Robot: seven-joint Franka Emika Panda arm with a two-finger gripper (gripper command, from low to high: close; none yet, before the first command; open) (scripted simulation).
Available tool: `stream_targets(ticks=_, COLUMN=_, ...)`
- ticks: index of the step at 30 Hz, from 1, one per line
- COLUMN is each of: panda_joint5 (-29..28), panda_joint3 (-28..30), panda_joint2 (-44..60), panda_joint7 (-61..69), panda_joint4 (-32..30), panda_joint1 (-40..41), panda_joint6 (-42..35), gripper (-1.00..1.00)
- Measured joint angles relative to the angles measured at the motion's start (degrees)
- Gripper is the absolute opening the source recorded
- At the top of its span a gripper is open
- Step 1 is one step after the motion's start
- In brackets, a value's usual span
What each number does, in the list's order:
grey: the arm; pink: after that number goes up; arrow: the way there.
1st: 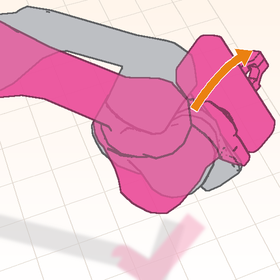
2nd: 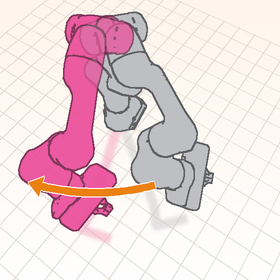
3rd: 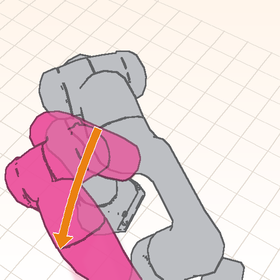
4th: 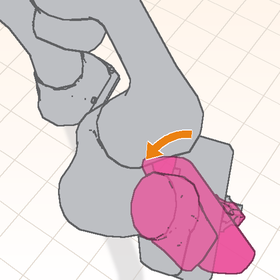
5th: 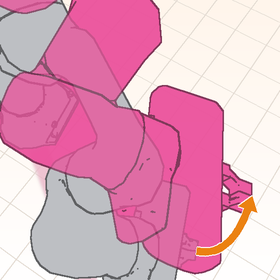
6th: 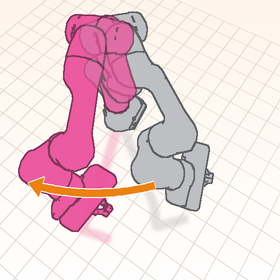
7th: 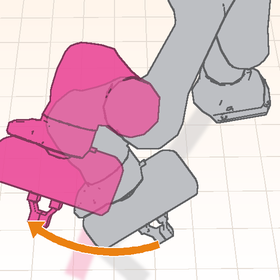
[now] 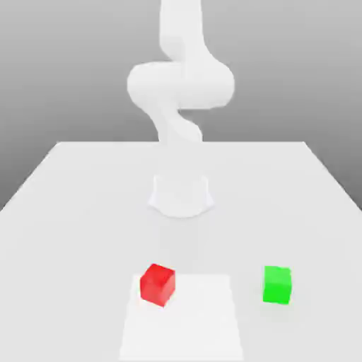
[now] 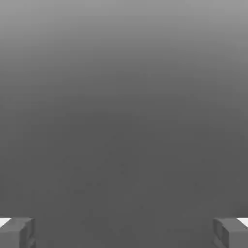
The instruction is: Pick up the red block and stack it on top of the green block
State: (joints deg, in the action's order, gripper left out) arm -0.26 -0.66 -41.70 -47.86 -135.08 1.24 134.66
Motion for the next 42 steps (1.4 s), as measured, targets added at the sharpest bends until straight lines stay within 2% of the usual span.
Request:
stream_targets(ticks=12, panda_joint5=-1.2, panda_joint3=-1.7, panda_joint2=24.2, panda_joint7=-11.4, panda_joint4=-18.1, panda_joint1=5.8, panda_joint6=16.3, gripper=0.00)
stream_targets(ticks=17, panda_joint5=-0.1, panda_joint3=-1.2, panda_joint2=36.2, panda_joint7=-15.7, panda_joint4=-26.6, panda_joint1=7.2, panda_joint6=24.3, gripper=0.00)
stream_targets(ticks=24, panda_joint5=-0.6, panda_joint3=-0.3, panda_joint2=51.3, panda_joint7=-17.2, panda_joint4=-26.7, panda_joint1=7.0, panda_joint6=36.7, gripper=0.00)
stream_targets(ticks=25, panda_joint5=-0.8, panda_joint3=-0.1, panda_joint2=53.1, panda_joint7=-17.3, panda_joint4=-26.4, panda_joint1=6.9, panda_joint6=38.3, gripper=-1.00)
stream_targets(ticks=32, panda_joint5=-1.1, panda_joint3=-0.2, panda_joint2=53.5, panda_joint7=-17.6, panda_joint4=-26.4, panda_joint1=6.9, panda_joint6=38.7, gripper=-1.00)
stream_targets(ticks=39, panda_joint5=0.3, panda_joint3=-0.7, panda_joint2=40.7, panda_joint7=-16.5, panda_joint4=-28.2, panda_joint1=7.1, panda_joint6=27.6, gripper=-1.00)
stream_targets(ticks=42, panda_joint5=1.0, panda_joint3=-3.7, panda_joint2=38.6, panda_joint7=-15.8, panda_joint4=-27.3, panda_joint1=1.4, panda_joint6=24.7, gripper=-1.00)
